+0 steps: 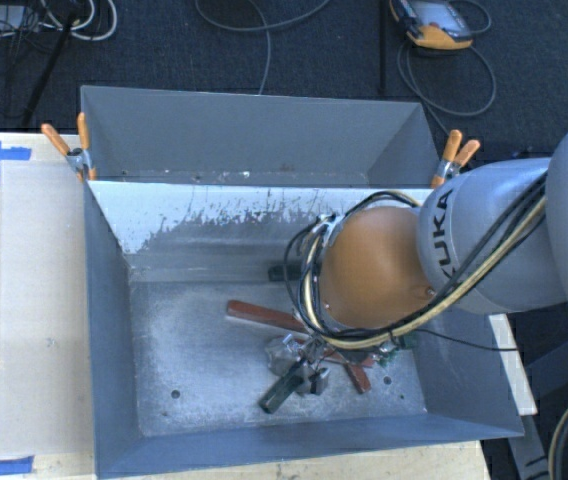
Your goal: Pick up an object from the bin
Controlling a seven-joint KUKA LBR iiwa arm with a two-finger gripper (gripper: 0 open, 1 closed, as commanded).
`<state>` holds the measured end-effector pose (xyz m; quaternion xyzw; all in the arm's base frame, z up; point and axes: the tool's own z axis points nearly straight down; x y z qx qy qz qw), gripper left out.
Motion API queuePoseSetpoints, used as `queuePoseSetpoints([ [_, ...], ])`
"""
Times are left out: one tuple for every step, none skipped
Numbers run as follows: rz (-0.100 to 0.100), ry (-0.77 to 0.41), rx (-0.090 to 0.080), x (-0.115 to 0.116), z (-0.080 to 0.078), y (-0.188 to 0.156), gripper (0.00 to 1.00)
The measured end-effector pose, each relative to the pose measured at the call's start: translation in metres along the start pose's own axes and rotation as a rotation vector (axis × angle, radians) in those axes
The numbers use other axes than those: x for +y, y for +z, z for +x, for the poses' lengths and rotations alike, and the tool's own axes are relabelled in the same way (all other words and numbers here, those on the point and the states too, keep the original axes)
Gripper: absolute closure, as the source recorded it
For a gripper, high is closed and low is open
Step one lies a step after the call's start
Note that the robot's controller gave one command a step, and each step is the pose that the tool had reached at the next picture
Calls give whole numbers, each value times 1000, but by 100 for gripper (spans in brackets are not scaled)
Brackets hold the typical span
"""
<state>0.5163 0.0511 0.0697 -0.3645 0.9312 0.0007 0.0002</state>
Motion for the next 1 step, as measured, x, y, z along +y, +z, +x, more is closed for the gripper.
queuePoseSetpoints([
  [4, -167, -7, 50, -31, -147, 100],
])
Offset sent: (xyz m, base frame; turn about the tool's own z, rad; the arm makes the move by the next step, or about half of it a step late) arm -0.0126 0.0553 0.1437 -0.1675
